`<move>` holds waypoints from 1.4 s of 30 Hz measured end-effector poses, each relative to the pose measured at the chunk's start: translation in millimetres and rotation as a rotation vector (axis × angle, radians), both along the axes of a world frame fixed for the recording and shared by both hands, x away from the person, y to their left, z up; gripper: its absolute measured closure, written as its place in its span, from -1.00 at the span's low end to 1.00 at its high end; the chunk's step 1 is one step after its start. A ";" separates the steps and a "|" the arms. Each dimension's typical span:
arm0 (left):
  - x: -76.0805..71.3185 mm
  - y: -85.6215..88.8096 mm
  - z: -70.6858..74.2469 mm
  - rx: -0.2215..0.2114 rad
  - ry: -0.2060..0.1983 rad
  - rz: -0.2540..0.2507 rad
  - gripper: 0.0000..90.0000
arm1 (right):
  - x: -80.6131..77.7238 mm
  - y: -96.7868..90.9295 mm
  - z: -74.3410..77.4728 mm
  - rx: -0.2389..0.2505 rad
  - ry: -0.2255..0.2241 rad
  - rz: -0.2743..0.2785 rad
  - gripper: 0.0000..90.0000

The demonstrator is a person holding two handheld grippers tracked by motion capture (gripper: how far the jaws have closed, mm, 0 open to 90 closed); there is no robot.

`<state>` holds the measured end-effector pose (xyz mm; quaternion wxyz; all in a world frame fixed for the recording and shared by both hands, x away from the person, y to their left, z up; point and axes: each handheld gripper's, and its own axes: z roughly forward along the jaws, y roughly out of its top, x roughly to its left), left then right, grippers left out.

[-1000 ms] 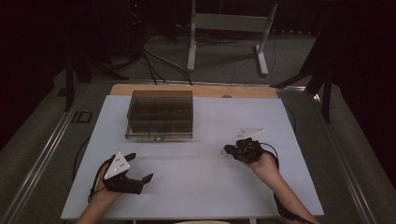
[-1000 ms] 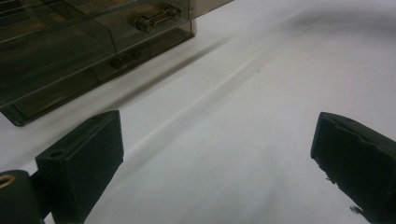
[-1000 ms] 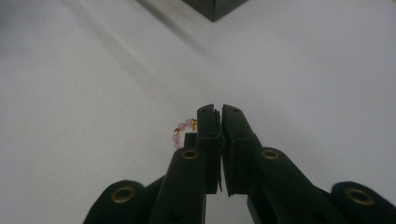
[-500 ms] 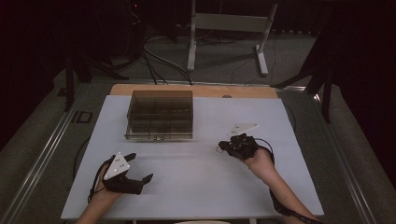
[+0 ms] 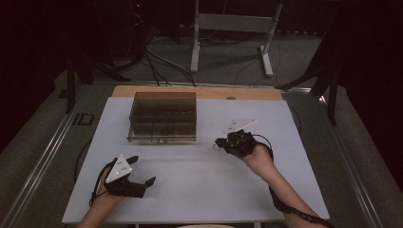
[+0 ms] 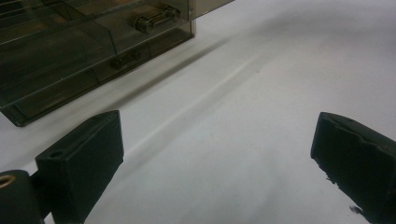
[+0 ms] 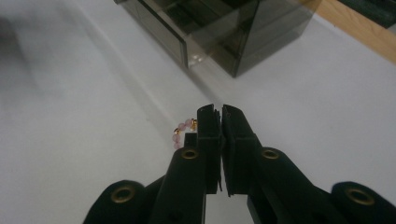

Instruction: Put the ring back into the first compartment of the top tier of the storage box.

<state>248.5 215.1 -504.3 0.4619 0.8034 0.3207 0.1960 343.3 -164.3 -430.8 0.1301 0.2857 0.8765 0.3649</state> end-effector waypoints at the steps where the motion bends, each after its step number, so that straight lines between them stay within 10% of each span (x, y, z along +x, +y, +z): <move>1: 0.0 -0.1 0.1 0.002 -0.001 0.000 -0.91 | 0.6 1.7 1.3 0.002 -0.003 0.004 0.95; 42: -0.3 0.9 0.5 -0.008 -0.001 -0.001 -0.91 | 20.4 67.0 43.9 0.034 -0.064 0.109 0.95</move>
